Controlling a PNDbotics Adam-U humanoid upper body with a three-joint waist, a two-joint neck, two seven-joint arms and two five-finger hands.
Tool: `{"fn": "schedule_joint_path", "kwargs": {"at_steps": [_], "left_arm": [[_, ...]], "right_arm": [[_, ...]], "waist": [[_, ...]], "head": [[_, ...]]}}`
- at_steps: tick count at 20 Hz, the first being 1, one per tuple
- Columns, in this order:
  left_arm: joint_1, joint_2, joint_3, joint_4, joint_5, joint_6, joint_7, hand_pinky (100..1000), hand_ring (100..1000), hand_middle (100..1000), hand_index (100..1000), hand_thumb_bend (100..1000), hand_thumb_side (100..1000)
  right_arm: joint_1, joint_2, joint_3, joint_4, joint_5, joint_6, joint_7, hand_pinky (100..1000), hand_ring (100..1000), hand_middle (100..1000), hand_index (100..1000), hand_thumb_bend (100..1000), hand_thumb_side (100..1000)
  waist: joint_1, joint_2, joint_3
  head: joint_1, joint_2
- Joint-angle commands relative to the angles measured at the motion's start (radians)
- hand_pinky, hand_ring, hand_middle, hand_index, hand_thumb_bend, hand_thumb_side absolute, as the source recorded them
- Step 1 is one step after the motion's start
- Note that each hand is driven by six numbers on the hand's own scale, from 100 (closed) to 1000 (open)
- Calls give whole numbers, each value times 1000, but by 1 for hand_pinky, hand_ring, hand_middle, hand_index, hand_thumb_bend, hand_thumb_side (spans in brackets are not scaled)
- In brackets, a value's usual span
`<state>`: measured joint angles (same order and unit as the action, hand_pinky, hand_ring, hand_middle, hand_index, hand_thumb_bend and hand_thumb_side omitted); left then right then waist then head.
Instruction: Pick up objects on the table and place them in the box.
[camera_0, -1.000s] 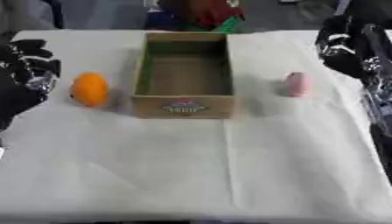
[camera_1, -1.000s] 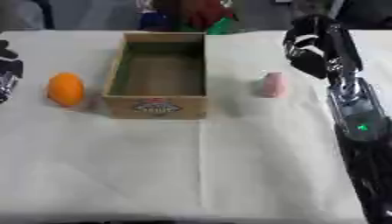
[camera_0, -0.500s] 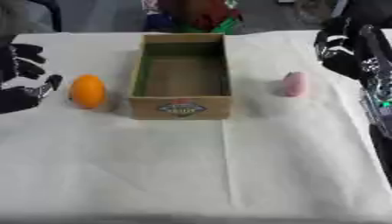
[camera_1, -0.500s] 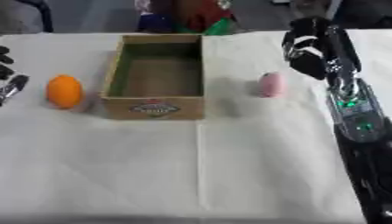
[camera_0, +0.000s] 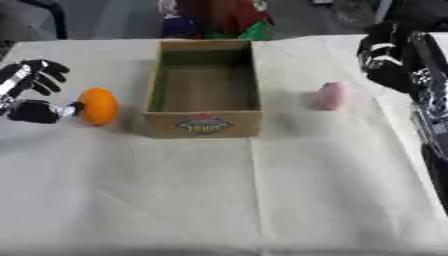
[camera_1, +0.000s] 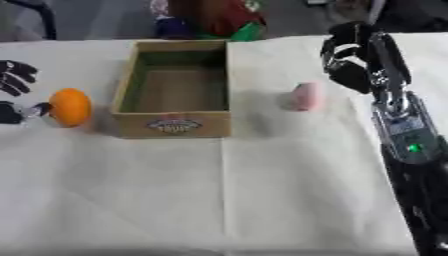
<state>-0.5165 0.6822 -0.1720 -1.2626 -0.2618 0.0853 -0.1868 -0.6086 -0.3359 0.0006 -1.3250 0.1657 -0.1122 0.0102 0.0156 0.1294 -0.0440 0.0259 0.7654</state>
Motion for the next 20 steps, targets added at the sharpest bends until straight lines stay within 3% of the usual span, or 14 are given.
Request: {"fn": "schedule_joint_path", "kwargs": {"at_steps": [1, 8, 15, 16, 18, 20], "left_arm": [[-46, -19, -7, 69, -50, -21, -9, 695, 658, 671, 811, 520, 100], [-108, -98, -6, 210, -173, -56, -12, 713, 682, 704, 828, 565, 100], [-130, -131, 8, 283, -302, -81, 53, 692, 654, 664, 806, 575, 100], [-132, -131, 10, 285, -307, -82, 56, 570, 419, 362, 540, 411, 100], [-148, -112, 43, 263, -330, -63, 79, 518, 327, 234, 431, 334, 100], [-152, -110, 81, 223, -362, -32, 111, 507, 312, 205, 405, 313, 100]], "right_arm": [[-21, -7, -1, -10, 3, -2, 4, 615, 697, 570, 692, 100, 100], [-21, 1, 2, -8, 1, -2, 7, 615, 697, 569, 692, 100, 100], [-20, 4, 3, -6, 0, -3, 8, 615, 697, 569, 692, 100, 100], [-19, 4, 3, -5, 0, -3, 8, 615, 697, 569, 692, 100, 100], [-17, 3, 2, -4, 0, -3, 7, 615, 697, 569, 692, 100, 100], [-17, 4, 1, -4, 0, -3, 7, 615, 697, 569, 692, 100, 100]], "waist": [[-2, -16, -3], [-6, -17, -13], [-7, -19, -17], [-7, -20, -17], [-8, -21, -15], [-9, -21, -15]], "head": [[7, 5], [17, 5], [18, 5], [18, 5], [16, 5], [16, 5]]}}
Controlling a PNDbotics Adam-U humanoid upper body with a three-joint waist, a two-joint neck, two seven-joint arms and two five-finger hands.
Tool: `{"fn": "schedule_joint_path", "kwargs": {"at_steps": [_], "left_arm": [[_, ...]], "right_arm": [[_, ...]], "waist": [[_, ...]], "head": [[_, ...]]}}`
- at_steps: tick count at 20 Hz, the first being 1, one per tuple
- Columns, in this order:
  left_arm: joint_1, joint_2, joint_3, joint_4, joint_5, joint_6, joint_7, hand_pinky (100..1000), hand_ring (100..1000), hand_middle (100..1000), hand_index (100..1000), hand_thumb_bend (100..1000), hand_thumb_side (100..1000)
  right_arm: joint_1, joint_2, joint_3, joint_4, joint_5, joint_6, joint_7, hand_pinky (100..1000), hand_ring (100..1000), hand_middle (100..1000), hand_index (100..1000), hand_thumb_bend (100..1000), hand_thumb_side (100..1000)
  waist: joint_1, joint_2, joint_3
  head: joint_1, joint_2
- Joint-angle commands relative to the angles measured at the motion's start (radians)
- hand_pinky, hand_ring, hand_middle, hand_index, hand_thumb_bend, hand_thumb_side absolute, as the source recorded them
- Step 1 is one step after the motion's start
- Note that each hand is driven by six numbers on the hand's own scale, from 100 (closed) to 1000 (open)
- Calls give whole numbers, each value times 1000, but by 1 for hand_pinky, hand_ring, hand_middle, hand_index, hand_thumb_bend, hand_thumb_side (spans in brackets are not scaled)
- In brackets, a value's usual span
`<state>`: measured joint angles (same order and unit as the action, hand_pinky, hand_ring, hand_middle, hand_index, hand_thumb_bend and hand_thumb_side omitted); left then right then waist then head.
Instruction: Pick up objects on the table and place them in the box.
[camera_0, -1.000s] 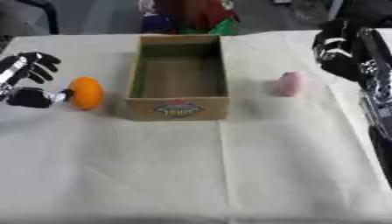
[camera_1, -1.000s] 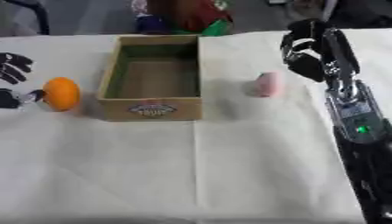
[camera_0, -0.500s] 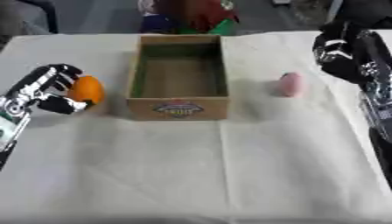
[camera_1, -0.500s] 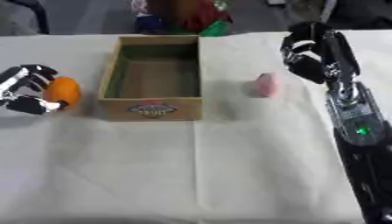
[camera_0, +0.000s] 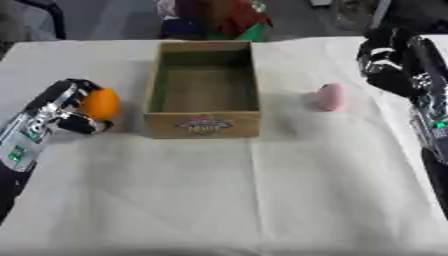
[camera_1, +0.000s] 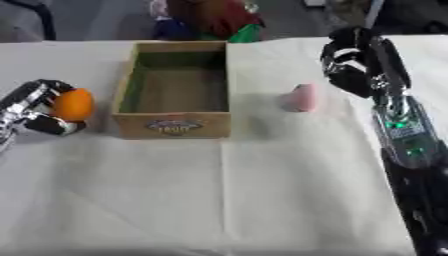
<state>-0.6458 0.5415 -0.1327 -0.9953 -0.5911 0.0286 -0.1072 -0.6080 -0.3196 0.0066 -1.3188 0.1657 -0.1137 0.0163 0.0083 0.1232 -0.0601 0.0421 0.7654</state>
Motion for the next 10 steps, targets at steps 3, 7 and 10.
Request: {"fn": "schedule_joint_path", "kwargs": {"at_steps": [3, 7, 10], "left_arm": [[-26, 28, 65, -117, -56, 62, 81, 508, 318, 208, 407, 298, 100], [-54, 42, 48, -197, -1, 73, 150, 507, 321, 211, 410, 288, 100], [-101, 34, 13, -218, 52, 60, 195, 513, 330, 220, 419, 285, 100]], "right_arm": [[-18, -12, -6, -10, -1, -2, 1, 615, 698, 569, 692, 100, 100], [-19, -10, -5, -10, 0, -3, 2, 615, 697, 569, 692, 100, 100], [-21, -5, 0, -10, 1, -3, 7, 615, 697, 569, 692, 100, 100]], "waist": [[-2, -16, 1], [0, -17, -2], [2, -19, -10]], "head": [[1, 5], [5, 5], [15, 5]]}}
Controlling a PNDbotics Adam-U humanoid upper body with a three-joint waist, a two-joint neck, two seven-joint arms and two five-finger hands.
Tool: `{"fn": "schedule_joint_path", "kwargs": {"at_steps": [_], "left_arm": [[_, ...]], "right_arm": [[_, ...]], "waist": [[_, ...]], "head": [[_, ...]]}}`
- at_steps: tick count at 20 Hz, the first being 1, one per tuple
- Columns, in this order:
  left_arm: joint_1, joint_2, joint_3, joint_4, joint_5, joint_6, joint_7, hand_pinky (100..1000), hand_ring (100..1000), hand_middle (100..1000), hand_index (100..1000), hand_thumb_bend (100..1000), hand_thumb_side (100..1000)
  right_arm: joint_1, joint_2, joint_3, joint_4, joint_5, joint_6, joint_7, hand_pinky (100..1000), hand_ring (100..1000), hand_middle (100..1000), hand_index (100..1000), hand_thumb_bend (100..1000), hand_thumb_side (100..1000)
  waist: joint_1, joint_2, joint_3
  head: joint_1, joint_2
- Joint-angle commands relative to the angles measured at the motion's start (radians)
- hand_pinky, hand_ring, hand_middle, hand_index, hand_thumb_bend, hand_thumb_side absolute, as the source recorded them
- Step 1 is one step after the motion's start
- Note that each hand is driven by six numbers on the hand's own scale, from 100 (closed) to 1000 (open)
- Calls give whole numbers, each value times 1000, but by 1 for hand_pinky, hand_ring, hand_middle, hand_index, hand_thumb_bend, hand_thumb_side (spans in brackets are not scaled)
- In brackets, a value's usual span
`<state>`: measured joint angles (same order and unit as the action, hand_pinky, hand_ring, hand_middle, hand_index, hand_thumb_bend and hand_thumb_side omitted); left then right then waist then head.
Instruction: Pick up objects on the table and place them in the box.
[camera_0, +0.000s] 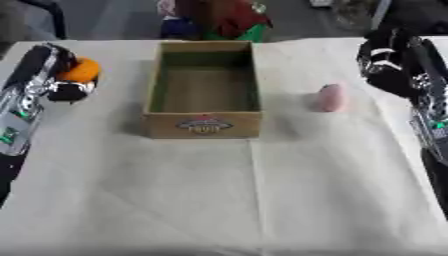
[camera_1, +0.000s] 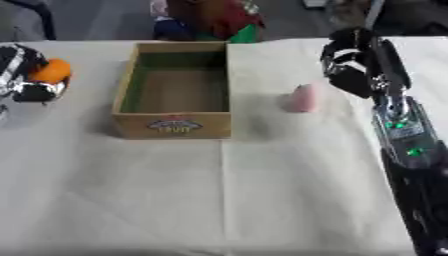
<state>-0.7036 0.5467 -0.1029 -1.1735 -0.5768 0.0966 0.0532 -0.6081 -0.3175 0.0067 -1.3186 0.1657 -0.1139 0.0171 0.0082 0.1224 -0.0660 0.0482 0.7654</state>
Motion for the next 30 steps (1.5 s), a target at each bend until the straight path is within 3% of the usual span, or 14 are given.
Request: {"fn": "schedule_joint_path", "kwargs": {"at_steps": [1, 5, 9, 11, 12, 13, 16, 18, 21, 24, 27, 30], "left_arm": [[-62, 18, -31, -45, 55, -19, 34, 515, 331, 221, 420, 288, 100], [-125, -25, -87, -43, 100, -65, -7, 531, 353, 239, 438, 318, 100], [-159, -86, -136, 2, 63, -111, -64, 550, 384, 277, 469, 334, 100], [-163, -115, -150, 29, 36, -133, -89, 571, 429, 337, 519, 381, 100], [-162, -127, -156, 42, 22, -146, -103, 580, 448, 362, 540, 454, 100], [-158, -138, -161, 53, 11, -157, -117, 587, 462, 384, 559, 401, 100], [-144, -154, -170, 77, -7, -191, -157, 620, 521, 472, 639, 445, 100], [-132, -155, -170, 79, -5, -211, -185, 679, 609, 577, 742, 593, 100], [-116, -140, -151, 36, 28, -226, -215, 759, 704, 668, 804, 780, 100], [-97, -116, -113, -35, 74, -232, -190, 763, 708, 676, 802, 776, 110], [-68, -90, -81, -112, 122, -233, -155, 746, 680, 645, 790, 677, 100], [-12, -62, -34, -186, 167, -225, -118, 729, 658, 622, 780, 639, 100]], "right_arm": [[-21, -2, 2, -10, 1, -4, 9, 615, 697, 569, 692, 100, 100], [-25, 16, 12, -13, -1, -6, 21, 615, 697, 569, 692, 100, 100], [-30, 23, 16, -12, -1, -6, 26, 615, 697, 568, 692, 100, 100], [-32, 25, 18, -11, 0, -7, 28, 615, 697, 568, 692, 100, 100], [-33, 26, 18, -11, 0, -7, 28, 615, 697, 568, 692, 100, 100], [-33, 26, 18, -10, 0, -7, 29, 615, 697, 568, 692, 100, 100], [-33, 25, 17, -9, -1, -7, 28, 615, 697, 568, 692, 100, 100], [-34, 23, 16, -8, 0, -7, 28, 616, 698, 569, 692, 100, 100], [-33, 18, 12, -2, 9, -6, 24, 616, 699, 570, 693, 100, 100], [-35, 10, 10, 10, 20, -6, 22, 616, 700, 571, 694, 100, 100], [-51, -2, 12, 45, 51, -3, 27, 621, 705, 579, 702, 100, 100], [-79, -22, 20, 106, 93, 9, 45, 626, 713, 592, 715, 100, 100]], "waist": [[3, -20, -10], [2, -21, -33], [-1, -18, -53], [-2, -16, -60], [-2, -15, -63], [-2, -14, -64], [-2, -12, -66], [-1, -12, -64], [-1, -11, -57], [0, -11, -48], [0, -11, -39], [-2, -10, -25]], "head": [[13, 5], [29, 5], [45, 5], [52, 5], [53, 5], [54, 5], [53, 5], [50, 5], [44, 5], [37, 5], [29, 5], [13, 5]]}}
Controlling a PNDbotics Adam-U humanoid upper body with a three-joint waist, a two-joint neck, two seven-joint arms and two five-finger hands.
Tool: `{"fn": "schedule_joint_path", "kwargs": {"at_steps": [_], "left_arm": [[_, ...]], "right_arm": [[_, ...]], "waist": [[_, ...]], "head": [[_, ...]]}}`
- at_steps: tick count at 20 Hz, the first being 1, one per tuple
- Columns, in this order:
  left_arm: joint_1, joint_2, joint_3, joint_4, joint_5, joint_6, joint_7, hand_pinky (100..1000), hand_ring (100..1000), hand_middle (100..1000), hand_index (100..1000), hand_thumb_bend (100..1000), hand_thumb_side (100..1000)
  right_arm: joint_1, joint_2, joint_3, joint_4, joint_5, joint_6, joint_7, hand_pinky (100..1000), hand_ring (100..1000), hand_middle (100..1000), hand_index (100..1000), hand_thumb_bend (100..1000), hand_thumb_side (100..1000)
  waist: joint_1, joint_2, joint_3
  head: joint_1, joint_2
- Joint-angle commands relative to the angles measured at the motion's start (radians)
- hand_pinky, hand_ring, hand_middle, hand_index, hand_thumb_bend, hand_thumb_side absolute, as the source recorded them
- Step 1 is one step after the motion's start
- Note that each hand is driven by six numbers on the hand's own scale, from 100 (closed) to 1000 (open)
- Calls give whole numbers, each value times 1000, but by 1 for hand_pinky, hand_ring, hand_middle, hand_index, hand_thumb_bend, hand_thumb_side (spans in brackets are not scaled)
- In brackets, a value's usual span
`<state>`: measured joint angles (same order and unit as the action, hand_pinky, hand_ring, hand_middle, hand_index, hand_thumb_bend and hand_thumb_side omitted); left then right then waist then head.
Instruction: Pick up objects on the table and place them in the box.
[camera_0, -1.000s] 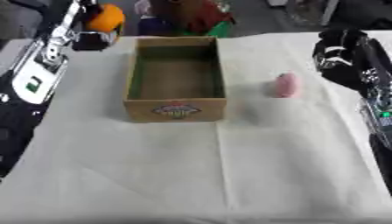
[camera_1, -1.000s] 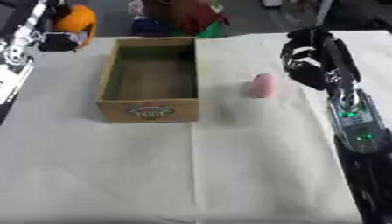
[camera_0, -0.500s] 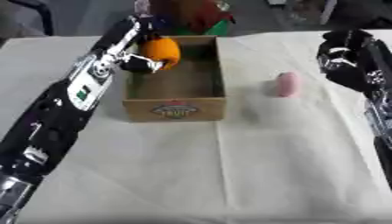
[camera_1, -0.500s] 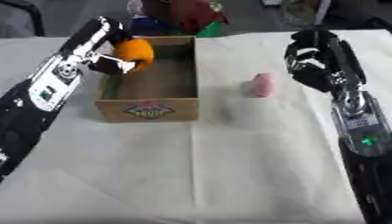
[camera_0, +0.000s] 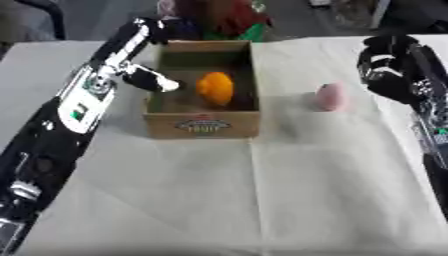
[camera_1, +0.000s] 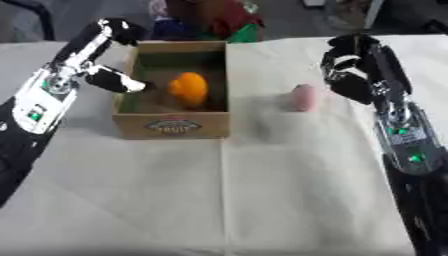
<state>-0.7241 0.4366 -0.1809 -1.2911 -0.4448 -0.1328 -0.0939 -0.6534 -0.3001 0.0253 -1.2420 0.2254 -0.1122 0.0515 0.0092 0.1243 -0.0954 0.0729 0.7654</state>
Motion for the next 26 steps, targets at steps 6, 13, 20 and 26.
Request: {"fn": "schedule_joint_path", "kwargs": {"at_steps": [6, 13, 20, 26], "left_arm": [[156, 91, 118, -219, 128, 71, 102, 710, 637, 604, 768, 606, 100], [317, 109, 169, -394, 236, 144, 133, 709, 636, 603, 768, 585, 100], [378, 128, 205, -475, 353, 205, 143, 708, 635, 602, 767, 574, 100], [392, 142, 219, -482, 456, 210, 149, 707, 634, 601, 766, 560, 100]], "right_arm": [[-78, -53, 20, 178, 126, -2, 84, 673, 772, 677, 792, 100, 100], [-99, -52, 38, 320, 234, 2, 165, 754, 850, 763, 838, 104, 128], [-105, -78, 78, 321, 350, 81, 154, 733, 802, 739, 811, 330, 290], [-118, -86, 90, 301, 455, 100, 104, 624, 656, 652, 748, 317, 460]], "waist": [[-1, -8, 36], [-2, -10, 54], [-2, -10, 58], [-2, -12, 60]], "head": [[-32, 5], [-39, 5], [-43, 5], [-46, 5]]}}
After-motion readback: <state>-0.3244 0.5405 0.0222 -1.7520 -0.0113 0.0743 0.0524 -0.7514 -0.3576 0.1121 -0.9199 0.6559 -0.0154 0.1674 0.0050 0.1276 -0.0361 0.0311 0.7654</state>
